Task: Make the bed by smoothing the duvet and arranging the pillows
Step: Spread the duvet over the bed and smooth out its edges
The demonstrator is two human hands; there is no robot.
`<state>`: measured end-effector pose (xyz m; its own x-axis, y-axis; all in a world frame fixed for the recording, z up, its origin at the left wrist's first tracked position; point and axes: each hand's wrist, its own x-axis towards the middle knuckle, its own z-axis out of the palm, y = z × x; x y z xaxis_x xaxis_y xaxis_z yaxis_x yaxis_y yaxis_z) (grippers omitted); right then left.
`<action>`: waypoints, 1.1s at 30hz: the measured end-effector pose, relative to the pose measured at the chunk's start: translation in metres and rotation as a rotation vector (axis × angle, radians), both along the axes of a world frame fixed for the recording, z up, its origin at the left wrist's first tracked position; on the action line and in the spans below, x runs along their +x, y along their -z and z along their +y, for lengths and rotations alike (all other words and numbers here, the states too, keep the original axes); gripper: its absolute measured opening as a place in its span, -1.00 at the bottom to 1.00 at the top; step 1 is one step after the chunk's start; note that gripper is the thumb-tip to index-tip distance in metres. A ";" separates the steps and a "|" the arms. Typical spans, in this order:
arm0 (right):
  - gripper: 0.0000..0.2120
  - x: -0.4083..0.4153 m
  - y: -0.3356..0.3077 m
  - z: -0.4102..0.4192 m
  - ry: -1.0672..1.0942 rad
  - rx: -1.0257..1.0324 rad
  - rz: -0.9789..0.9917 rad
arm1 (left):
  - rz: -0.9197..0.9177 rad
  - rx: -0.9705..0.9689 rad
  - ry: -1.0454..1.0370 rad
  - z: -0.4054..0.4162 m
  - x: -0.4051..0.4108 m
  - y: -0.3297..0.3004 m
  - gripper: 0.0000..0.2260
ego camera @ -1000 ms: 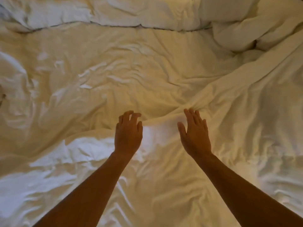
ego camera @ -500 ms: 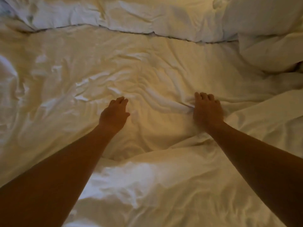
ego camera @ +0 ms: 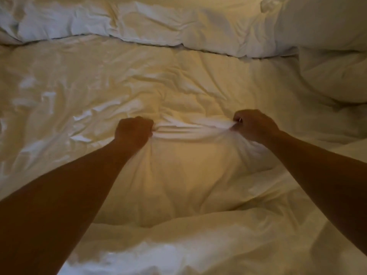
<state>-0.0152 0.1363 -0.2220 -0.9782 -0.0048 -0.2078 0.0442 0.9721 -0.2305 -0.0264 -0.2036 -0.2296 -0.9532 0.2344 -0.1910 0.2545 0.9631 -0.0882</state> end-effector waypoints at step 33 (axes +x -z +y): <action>-0.36 0.171 0.067 0.038 0.208 0.262 0.127 | 0.166 0.101 0.159 0.004 0.142 0.081 -0.45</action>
